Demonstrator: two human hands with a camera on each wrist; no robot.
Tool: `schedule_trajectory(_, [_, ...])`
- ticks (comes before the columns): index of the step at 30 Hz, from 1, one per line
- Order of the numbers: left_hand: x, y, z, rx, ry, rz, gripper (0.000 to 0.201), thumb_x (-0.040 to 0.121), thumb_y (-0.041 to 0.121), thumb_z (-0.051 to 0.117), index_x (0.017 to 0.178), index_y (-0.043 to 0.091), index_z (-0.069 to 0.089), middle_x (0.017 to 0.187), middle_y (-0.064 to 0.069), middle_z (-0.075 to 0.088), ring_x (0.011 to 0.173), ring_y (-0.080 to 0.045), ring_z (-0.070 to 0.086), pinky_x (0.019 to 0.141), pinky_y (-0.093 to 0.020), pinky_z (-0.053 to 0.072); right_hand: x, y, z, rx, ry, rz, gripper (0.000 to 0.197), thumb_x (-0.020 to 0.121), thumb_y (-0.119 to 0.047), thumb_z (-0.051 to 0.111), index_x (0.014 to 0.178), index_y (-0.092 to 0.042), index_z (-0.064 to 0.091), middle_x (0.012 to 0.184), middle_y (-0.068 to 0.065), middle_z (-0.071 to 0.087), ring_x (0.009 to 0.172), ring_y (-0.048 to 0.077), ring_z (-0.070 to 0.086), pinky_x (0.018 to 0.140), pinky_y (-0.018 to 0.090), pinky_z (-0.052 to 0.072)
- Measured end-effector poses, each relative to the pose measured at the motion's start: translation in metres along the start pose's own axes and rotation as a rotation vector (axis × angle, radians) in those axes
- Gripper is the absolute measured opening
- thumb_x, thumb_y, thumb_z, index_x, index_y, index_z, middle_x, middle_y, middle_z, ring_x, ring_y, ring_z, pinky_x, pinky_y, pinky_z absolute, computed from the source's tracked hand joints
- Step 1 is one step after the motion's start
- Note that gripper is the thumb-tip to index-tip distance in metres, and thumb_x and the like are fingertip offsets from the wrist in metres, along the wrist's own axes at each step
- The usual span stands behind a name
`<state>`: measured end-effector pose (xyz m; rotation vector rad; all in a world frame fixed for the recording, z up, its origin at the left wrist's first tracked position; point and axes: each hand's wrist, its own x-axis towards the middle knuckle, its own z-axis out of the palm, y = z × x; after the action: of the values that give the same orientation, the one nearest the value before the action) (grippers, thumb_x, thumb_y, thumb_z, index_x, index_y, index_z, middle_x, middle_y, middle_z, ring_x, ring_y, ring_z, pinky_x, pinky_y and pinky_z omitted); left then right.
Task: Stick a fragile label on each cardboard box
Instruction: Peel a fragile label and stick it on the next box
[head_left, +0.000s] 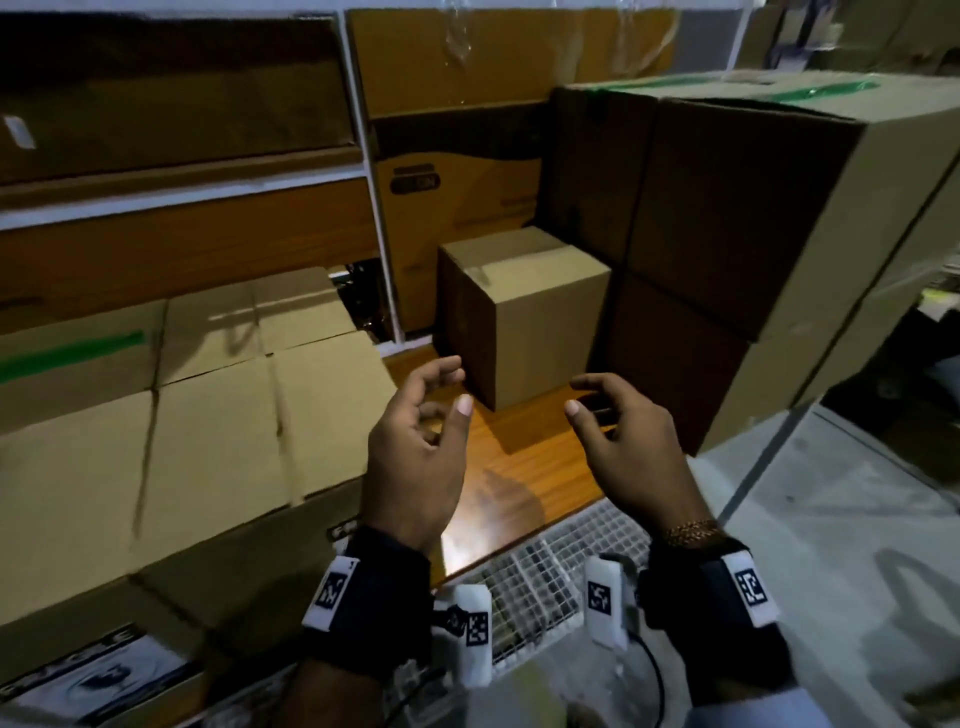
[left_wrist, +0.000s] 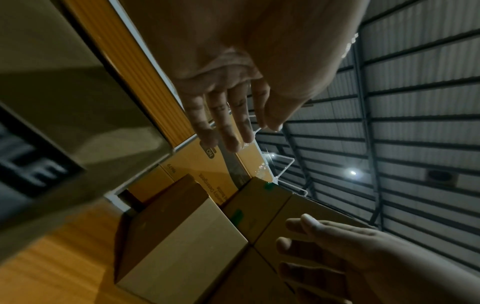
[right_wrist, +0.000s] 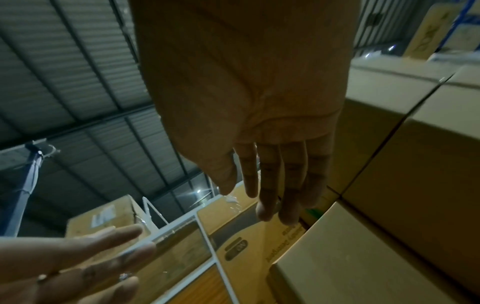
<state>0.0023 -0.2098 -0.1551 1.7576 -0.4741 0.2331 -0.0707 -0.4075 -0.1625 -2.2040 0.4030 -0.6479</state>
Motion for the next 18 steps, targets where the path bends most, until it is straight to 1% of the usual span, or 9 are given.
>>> schedule_trajectory(2, [0.026,-0.005,0.033,0.021,0.051,0.001,0.034,0.101,0.025,0.062,0.134,0.035,0.059,0.126,0.021,0.063,0.100,0.000,0.063,0.079,-0.022,0.052,0.040,0.022,-0.006,0.008,-0.026,-0.002,0.033,0.103,-0.035,0.062,0.135,-0.026,0.061,0.111,-0.013,0.067,0.099,-0.004,0.061,0.074,0.013,0.046])
schedule_trajectory(5, [0.065,-0.012,0.082,0.032,0.109,-0.044,0.037,0.101,0.027,0.062,0.137,0.032,0.057,0.130,0.019,0.061,0.099,0.002,0.063,0.075,-0.013,0.048,0.100,0.057,-0.015,0.010,-0.083,0.010,0.038,0.103,-0.033,0.063,0.139,-0.026,0.056,0.117,-0.009,0.065,0.104,0.003,0.058,0.084,0.020,0.047])
schedule_trajectory(6, [0.074,-0.014,0.092,0.032,0.119,-0.061,0.038,0.101,0.028,0.062,0.139,0.032,0.056,0.132,0.018,0.060,0.100,0.002,0.062,0.075,-0.014,0.048,0.116,0.066,-0.015,0.003,-0.101,0.020,0.041,0.102,-0.034,0.063,0.141,-0.025,0.055,0.121,-0.006,0.065,0.107,0.005,0.057,0.087,0.024,0.047])
schedule_trajectory(8, [0.094,-0.019,0.109,0.033,0.142,-0.090,0.041,0.101,0.029,0.063,0.140,0.032,0.054,0.133,0.016,0.059,0.101,0.002,0.062,0.078,-0.019,0.049,0.153,0.086,-0.014,-0.022,-0.133,0.041,0.048,0.101,-0.035,0.064,0.145,-0.023,0.051,0.131,-0.001,0.062,0.111,0.009,0.055,0.091,0.028,0.046])
schedule_trajectory(10, [0.113,-0.026,0.121,0.047,0.167,-0.124,0.043,0.101,0.029,0.063,0.142,0.031,0.053,0.133,0.015,0.058,0.101,0.003,0.061,0.082,-0.022,0.050,0.189,0.102,-0.008,-0.062,-0.147,0.060,0.057,0.100,-0.037,0.066,0.151,-0.020,0.045,0.142,0.005,0.056,0.123,0.017,0.055,0.098,0.032,0.046])
schedule_trajectory(12, [0.130,-0.036,0.130,0.060,0.191,-0.158,0.044,0.101,0.029,0.063,0.143,0.030,0.052,0.134,0.014,0.058,0.102,0.001,0.061,0.084,-0.025,0.053,0.219,0.114,0.001,-0.083,-0.153,0.090,0.067,0.099,-0.039,0.067,0.156,-0.020,0.038,0.150,0.010,0.047,0.135,0.027,0.049,0.109,0.039,0.043])
schedule_trajectory(14, [0.148,-0.051,0.138,0.068,0.201,-0.188,0.046,0.101,0.030,0.062,0.145,0.029,0.050,0.136,0.010,0.057,0.104,-0.002,0.061,0.088,-0.029,0.056,0.244,0.125,0.012,-0.088,-0.174,0.108,0.076,0.098,-0.040,0.067,0.162,-0.025,0.027,0.159,0.013,0.034,0.144,0.033,0.040,0.117,0.045,0.039])
schedule_trajectory(16, [0.162,-0.064,0.145,0.096,0.157,-0.225,0.051,0.102,0.033,0.061,0.150,0.032,0.045,0.143,0.008,0.053,0.109,-0.007,0.060,0.086,-0.026,0.055,0.263,0.134,0.025,-0.122,-0.213,0.127,0.086,0.098,-0.042,0.067,0.165,-0.034,0.013,0.168,0.014,0.014,0.151,0.038,0.027,0.120,0.049,0.034])
schedule_trajectory(18, [0.173,-0.077,0.149,0.126,0.079,-0.234,0.058,0.103,0.036,0.058,0.156,0.037,0.036,0.152,0.007,0.045,0.118,-0.011,0.057,0.086,-0.023,0.051,0.278,0.141,0.038,-0.173,-0.238,0.153,0.095,0.097,-0.043,0.068,0.164,-0.041,0.001,0.170,0.016,-0.002,0.153,0.043,0.021,0.120,0.052,0.033])
